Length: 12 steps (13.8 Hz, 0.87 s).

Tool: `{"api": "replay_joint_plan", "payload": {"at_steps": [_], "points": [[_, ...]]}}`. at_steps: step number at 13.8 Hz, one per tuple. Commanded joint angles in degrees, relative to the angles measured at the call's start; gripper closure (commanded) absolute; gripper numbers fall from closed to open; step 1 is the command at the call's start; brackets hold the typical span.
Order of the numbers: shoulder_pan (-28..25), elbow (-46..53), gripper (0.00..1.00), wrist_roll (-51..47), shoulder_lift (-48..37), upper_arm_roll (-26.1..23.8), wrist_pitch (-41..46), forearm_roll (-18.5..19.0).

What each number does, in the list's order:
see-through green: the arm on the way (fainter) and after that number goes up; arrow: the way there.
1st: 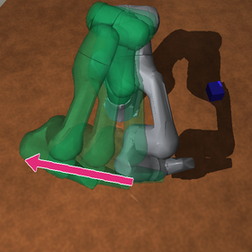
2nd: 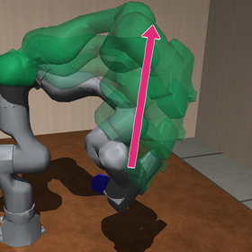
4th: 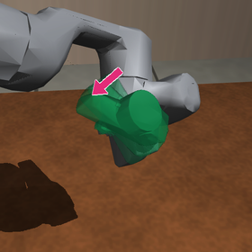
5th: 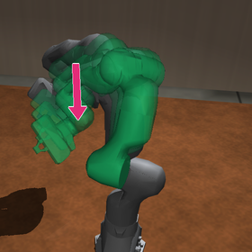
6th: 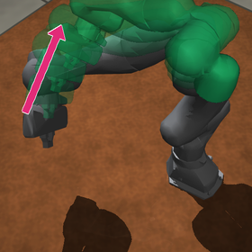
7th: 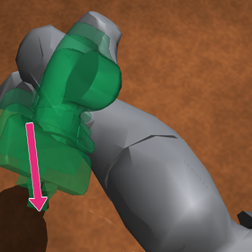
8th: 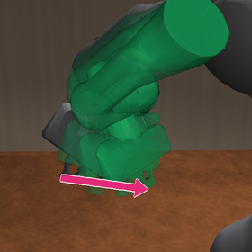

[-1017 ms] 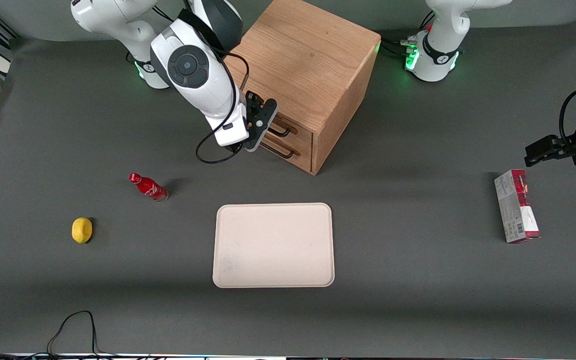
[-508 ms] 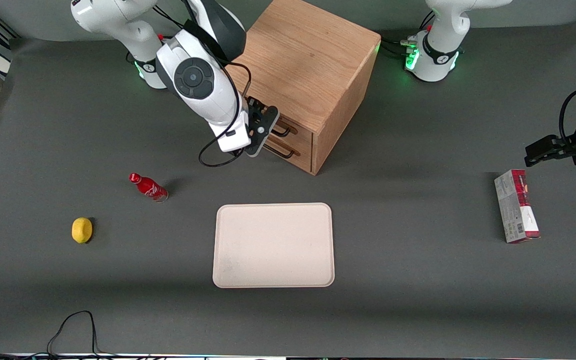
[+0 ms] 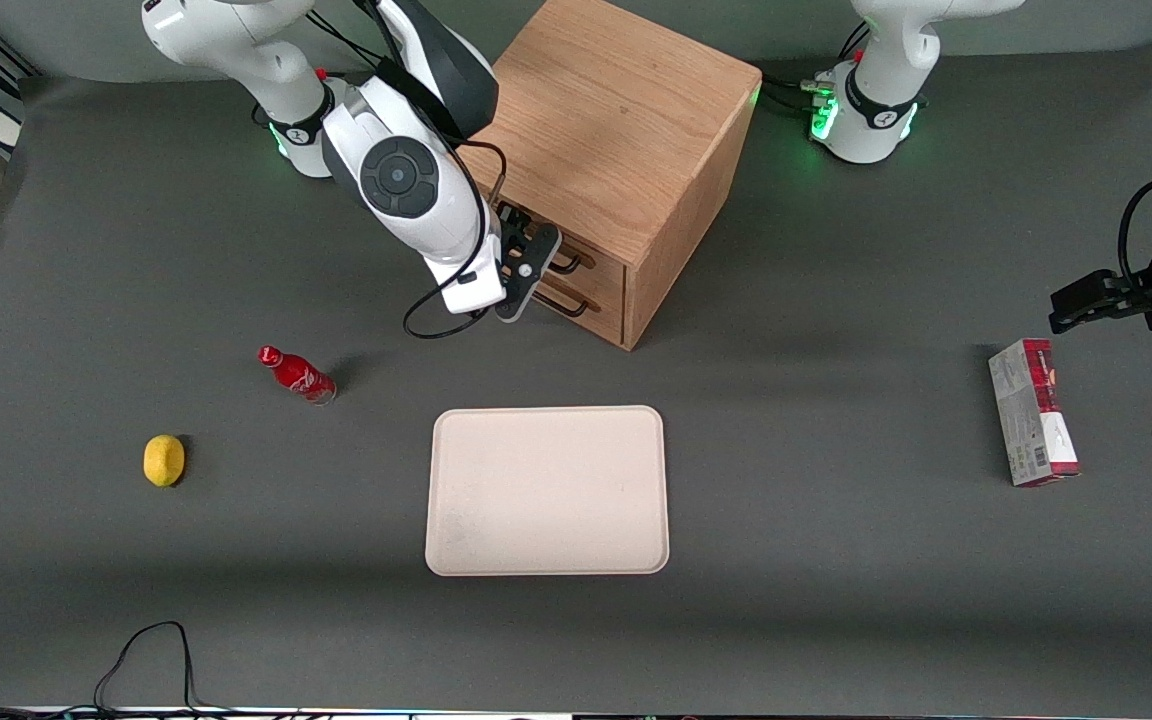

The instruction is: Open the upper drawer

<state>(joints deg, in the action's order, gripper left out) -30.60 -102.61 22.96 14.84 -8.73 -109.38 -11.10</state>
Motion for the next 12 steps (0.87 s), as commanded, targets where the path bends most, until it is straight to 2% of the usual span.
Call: {"api": "replay_joint_plan", "payload": {"at_steps": [1,8,12], "points": [[-0.2,0.2,0.0,0.7,0.7,0.5,-0.8,-0.9],[0.9,2.1,0.0,0.6,2.9,0.7,-0.7,1.8],[0.8,5.0,0.0,0.4,5.0,2.8,-0.1,3.4]]}}
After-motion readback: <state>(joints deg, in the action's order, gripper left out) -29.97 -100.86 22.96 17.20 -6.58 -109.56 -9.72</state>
